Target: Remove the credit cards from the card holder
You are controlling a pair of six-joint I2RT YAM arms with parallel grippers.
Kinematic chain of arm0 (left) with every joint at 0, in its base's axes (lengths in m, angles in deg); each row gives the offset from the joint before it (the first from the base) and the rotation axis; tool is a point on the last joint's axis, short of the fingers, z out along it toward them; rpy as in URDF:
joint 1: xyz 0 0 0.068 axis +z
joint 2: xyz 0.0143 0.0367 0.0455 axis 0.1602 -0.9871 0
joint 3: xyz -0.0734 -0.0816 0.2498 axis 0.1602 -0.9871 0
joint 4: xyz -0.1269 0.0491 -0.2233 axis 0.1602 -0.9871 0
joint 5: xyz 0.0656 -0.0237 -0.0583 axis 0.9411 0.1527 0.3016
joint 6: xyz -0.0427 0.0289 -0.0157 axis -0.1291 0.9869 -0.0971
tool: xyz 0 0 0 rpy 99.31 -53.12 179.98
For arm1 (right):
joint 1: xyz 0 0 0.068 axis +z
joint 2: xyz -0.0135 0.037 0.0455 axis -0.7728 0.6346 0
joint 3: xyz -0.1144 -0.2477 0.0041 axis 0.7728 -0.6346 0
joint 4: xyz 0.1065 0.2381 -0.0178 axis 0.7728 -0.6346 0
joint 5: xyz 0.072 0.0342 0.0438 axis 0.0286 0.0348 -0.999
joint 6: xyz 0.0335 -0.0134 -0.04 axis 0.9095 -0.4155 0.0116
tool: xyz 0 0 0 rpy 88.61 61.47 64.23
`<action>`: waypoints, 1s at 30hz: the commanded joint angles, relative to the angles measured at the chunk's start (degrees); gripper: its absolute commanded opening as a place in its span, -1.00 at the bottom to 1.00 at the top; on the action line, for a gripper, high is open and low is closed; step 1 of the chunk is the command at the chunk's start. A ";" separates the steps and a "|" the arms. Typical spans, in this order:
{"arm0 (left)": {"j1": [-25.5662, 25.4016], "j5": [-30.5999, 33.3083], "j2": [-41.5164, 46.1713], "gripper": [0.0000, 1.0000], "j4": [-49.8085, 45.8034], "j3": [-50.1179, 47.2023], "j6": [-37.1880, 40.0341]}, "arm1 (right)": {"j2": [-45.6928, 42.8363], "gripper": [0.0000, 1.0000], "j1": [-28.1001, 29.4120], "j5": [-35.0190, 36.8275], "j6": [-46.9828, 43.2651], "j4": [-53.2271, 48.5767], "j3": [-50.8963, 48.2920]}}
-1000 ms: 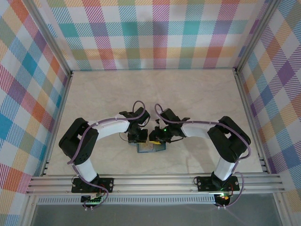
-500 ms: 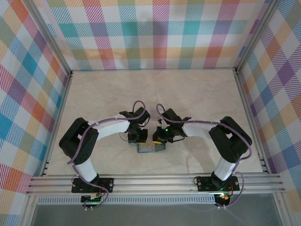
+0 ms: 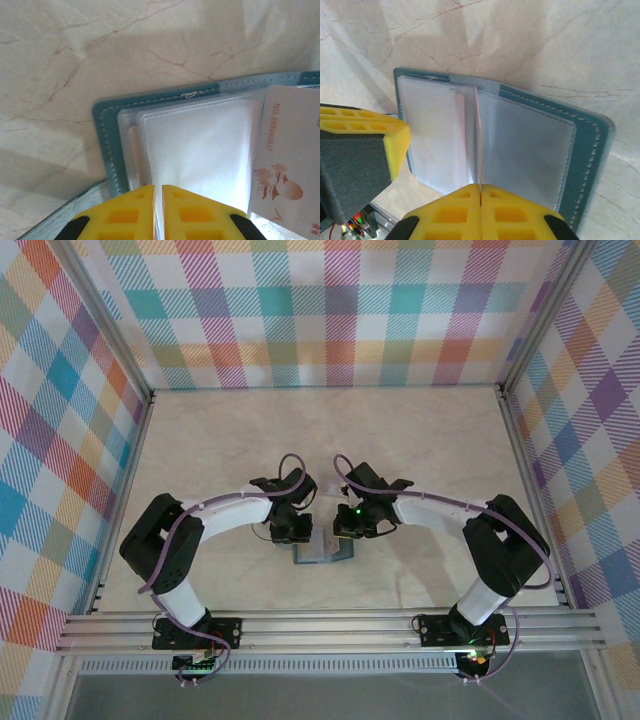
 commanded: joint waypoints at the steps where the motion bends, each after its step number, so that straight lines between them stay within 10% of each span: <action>1: -0.45 2.66 3.66 -0.74 -1.95 0.39 -0.68 | -2.36 -0.84 -0.20 1.64 -2.30 -3.68 1.97; 11: 0.39 8.44 11.48 -0.71 -2.82 -0.64 -1.50 | -5.49 -0.87 -0.25 9.06 -20.27 -9.02 7.63; 25: 1.66 7.41 15.32 -0.70 -0.35 -5.30 -0.69 | -1.03 -1.00 -0.68 26.49 -74.32 -13.44 21.59; 30: 1.86 7.58 17.49 -0.58 0.94 -6.99 -0.53 | 4.17 -1.00 -3.78 22.51 -82.28 -21.28 30.22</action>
